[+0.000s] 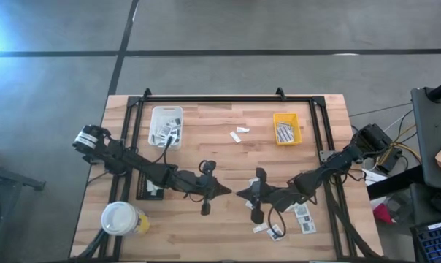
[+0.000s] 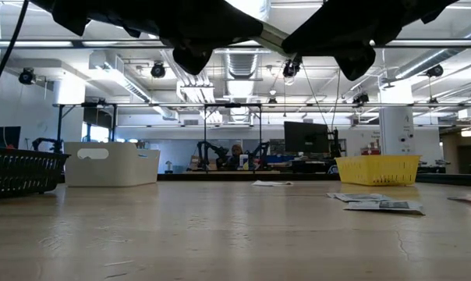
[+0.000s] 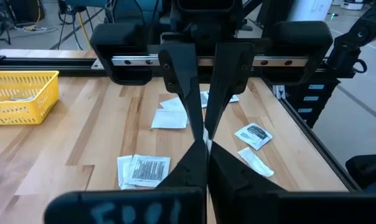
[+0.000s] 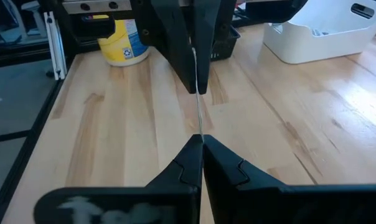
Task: Pick & Place First Aid Supplies
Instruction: Put the green bandage pack into the black bin
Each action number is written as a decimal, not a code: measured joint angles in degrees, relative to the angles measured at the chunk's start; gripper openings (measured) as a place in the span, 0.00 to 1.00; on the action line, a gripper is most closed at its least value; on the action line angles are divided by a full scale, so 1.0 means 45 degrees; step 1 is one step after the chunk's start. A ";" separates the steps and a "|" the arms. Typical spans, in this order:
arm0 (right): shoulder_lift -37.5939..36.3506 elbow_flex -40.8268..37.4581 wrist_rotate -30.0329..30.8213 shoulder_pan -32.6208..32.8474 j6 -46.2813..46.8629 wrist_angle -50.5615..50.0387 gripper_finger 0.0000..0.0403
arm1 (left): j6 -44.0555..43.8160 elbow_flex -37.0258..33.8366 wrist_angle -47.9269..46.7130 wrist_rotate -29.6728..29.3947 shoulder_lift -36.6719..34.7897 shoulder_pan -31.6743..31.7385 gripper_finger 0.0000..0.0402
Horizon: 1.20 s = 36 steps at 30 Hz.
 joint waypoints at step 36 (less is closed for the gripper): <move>-0.0869 -0.0029 -0.0983 0.0053 0.1684 -0.3850 0.26 | -0.6009 0.0175 -1.1298 -0.0376 -0.4148 -0.0126 0.00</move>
